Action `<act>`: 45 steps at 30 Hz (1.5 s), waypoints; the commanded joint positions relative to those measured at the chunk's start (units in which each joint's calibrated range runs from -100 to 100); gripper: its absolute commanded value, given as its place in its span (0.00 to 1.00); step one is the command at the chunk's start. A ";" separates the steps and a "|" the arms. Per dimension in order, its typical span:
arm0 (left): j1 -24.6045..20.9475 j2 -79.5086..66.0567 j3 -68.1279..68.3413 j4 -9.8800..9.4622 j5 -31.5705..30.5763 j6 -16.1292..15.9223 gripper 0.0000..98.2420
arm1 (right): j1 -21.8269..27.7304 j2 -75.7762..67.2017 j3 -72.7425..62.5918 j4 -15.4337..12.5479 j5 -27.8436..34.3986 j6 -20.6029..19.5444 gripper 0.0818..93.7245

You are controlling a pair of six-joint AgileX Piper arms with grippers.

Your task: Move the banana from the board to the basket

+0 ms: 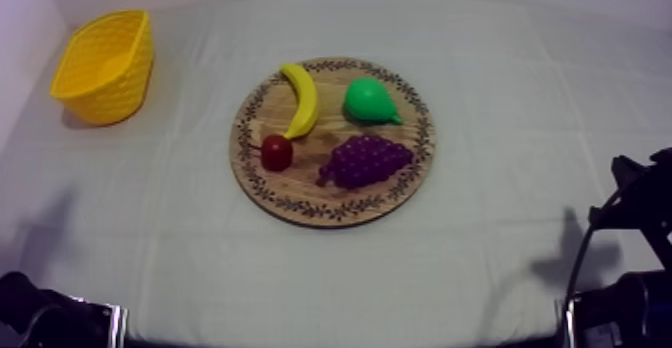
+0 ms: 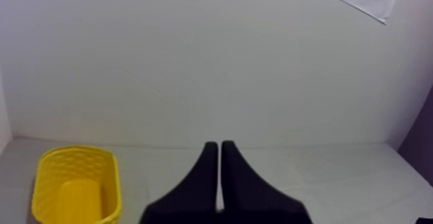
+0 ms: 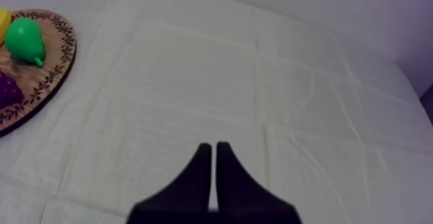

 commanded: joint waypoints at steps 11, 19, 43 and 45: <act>7.77 36.92 -35.60 -3.47 19.93 5.27 0.00 | 0.03 -0.04 -0.03 0.01 0.03 0.01 0.01; 11.28 55.79 -46.17 -3.66 33.71 6.78 0.00 | 0.03 -0.04 -0.03 0.01 0.03 0.01 0.01; 13.35 65.11 -34.67 -0.50 36.16 6.14 0.58 | 0.03 -0.04 -0.03 0.01 0.03 0.01 0.01; 13.47 65.54 -35.59 -0.05 36.57 6.22 0.65 | 0.03 -0.04 -0.03 0.01 0.03 0.01 0.01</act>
